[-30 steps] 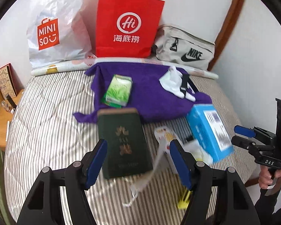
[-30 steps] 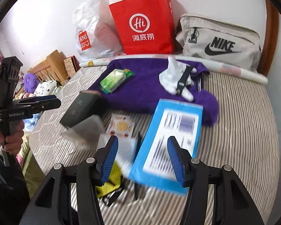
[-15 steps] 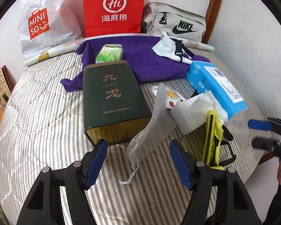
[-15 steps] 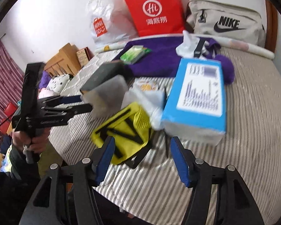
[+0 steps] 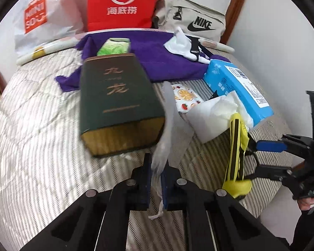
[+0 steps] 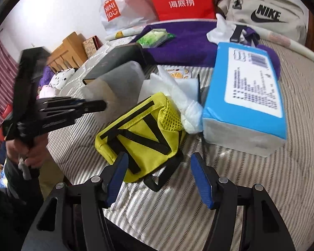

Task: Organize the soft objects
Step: 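Grasp the clear plastic bag with the left tool, then grasp the yellow Adidas pouch with the right tool while the left lifts the plastic bag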

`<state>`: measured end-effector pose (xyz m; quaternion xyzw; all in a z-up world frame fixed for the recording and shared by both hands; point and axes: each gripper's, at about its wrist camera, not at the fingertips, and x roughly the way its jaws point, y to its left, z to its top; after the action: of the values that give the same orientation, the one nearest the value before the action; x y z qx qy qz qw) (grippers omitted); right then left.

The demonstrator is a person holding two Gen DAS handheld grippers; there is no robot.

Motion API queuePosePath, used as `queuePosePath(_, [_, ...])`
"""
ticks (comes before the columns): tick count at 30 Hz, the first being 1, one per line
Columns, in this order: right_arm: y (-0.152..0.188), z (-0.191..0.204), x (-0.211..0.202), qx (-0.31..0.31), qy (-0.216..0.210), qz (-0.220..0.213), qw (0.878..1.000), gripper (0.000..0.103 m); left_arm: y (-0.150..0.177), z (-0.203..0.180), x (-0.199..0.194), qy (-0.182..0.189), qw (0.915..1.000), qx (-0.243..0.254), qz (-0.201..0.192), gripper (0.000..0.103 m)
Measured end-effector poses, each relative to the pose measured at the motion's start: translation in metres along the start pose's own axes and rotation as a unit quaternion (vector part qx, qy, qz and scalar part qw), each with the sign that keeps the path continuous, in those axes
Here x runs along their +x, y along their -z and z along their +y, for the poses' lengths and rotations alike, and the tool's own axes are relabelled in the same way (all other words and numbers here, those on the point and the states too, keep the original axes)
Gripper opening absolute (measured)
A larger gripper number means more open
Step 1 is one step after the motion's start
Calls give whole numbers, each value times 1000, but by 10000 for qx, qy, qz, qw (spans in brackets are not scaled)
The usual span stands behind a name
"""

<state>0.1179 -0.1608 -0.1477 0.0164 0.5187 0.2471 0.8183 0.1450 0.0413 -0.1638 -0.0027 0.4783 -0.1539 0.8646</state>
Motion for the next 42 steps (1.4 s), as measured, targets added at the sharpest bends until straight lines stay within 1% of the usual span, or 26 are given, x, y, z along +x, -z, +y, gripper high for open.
queuePosePath(2, [-2,2,5,112,-106,99,9998,62,5,7,-6,-74,9999,-77,-40,8])
queuePosePath(3, [-3,2,8,218,-136,148,9996,63,7,9,-7,-58,9999,-113,-39,8])
queuePosePath(5, [-5,0,12,507,-138,237,9983,69,12,13,-8,18,9998,-184,-17,8])
queuePosePath(7, [-8,0,14,707,-186,290,9969,69,16,15,-6,72,9998,-208,7,8])
queuePosePath(10, [-17,5,18,909,-299,332,9949,79,18,15,-5,178,9996,-208,11,8])
queuePosePath(15, [-31,19,33,1073,-35,485,9930,80,21,21,-7,352,9989,-307,-17,8])
queuePosePath(17, [-35,22,38,1184,60,528,9915,88,22,24,-7,414,9985,-345,-18,8])
queuePosePath(18, [-37,24,41,1232,88,525,9910,90,23,25,-7,426,9984,-360,-28,8])
queuePosePath(22, [-40,32,56,1234,477,593,9894,93,23,26,-6,487,9981,-387,-39,8])
queuePosePath(23, [-40,35,58,1152,611,574,9898,90,23,27,-6,486,9980,-402,-43,8])
queuePosePath(24, [-38,38,58,1044,679,532,9908,84,24,28,-6,488,9979,-416,-50,8])
queuePosePath(25, [-37,41,56,904,750,496,9918,69,24,30,-7,485,9978,-445,-60,8])
queuePosePath(26, [-35,43,53,784,790,480,9926,63,25,31,-7,473,9978,-462,-65,8])
queuePosePath(27, [-34,43,49,743,711,470,9936,55,25,32,-8,449,9978,-474,-69,8])
queuePosePath(28, [-31,42,43,729,520,462,9949,41,26,32,-8,413,9979,-487,-68,8])
queuePosePath(29, [-27,40,37,743,382,448,9955,33,27,33,-9,364,9980,-509,-70,8])
queuePosePath(31, [-19,38,24,647,350,384,9966,23,29,35,-11,311,9980,-548,-89,8])
queuePosePath(32, [-17,36,19,591,367,328,9970,20,30,35,-12,290,9979,-564,-102,8])
queuePosePath(34, [-8,34,7,485,400,249,9977,16,33,36,-17,225,9977,-622,-159,8])
queuePosePath(36, [2,28,-4,485,430,199,9977,15,36,36,-20,221,9975,-642,-176,8])
queuePosePath(38, [11,19,-16,528,528,109,9972,15,38,34,-20,132,9977,-640,-180,8])
queuePosePath(40, [20,10,-29,565,568,-6,9968,15,39,32,-16,33,9981,-601,-134,8])
queuePosePath(42, [29,1,-46,608,668,-184,9957,15,39,30,-14,54,9982,-587,-148,8])
